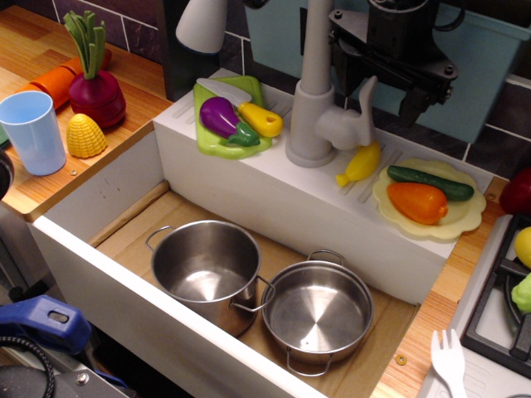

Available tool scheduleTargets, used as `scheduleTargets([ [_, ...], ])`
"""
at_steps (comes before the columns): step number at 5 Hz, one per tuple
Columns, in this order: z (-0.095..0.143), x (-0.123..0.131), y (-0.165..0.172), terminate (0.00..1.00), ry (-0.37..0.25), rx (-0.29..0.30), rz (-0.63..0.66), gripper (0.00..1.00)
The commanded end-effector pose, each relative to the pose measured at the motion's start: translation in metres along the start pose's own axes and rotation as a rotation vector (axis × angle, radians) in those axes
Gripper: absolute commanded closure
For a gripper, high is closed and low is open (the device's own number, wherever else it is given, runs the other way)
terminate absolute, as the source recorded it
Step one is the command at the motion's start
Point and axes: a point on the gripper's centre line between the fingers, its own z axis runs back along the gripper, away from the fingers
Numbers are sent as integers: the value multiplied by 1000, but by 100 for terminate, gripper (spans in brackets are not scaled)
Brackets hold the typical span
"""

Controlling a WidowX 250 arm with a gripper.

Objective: Turn lever vertical to front

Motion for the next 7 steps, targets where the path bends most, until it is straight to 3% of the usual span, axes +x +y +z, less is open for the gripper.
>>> scheduleTargets([
  [1,9,18,7,0,-51,-1,5,0],
  [2,4,19,5,0,-50,-11,19,100],
  [4,0,6,0,0,-29,-33,72,100],
  [6,1,-21,-9,0,-1,-41,154,100],
  [7,-4,-34,-10,0,24,-72,191,100],
])
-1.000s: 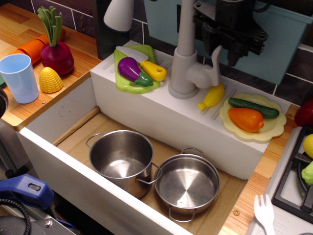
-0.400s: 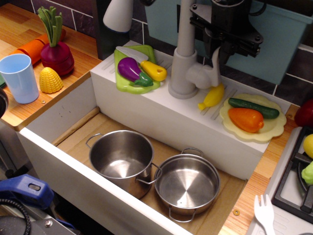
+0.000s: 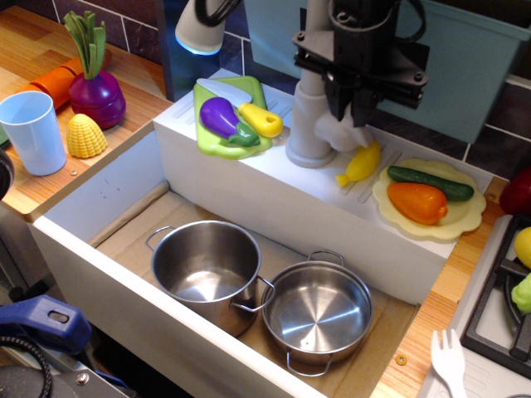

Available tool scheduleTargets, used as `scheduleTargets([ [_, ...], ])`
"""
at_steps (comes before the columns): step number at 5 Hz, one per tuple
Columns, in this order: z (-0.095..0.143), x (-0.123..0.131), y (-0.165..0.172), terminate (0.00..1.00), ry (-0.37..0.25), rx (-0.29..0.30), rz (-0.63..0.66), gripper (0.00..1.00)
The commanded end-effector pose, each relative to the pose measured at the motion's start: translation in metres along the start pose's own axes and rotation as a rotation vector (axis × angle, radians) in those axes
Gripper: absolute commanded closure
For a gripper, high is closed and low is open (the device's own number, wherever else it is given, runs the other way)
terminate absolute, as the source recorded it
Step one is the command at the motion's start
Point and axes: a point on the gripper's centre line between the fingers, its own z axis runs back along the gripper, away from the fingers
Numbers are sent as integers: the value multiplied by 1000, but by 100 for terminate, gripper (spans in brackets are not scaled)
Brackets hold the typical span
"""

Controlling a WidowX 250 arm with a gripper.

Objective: Turn lever vertical to front

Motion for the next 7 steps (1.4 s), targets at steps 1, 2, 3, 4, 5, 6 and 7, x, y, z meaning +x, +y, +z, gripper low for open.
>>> scheduleTargets([
  [1,-1,-19,-5,0,3,-44,53,100],
  [2,-10,-29,-4,0,8,-64,83,100],
  [3,-18,-39,-5,0,16,-63,115,100],
  [4,-30,-49,-7,0,7,-76,146,100],
  [5,-41,-55,-6,0,4,-94,164,100],
  [6,-45,-61,-1,0,2,-93,171,100],
  [7,-39,-65,0,100,29,-86,182,0],
])
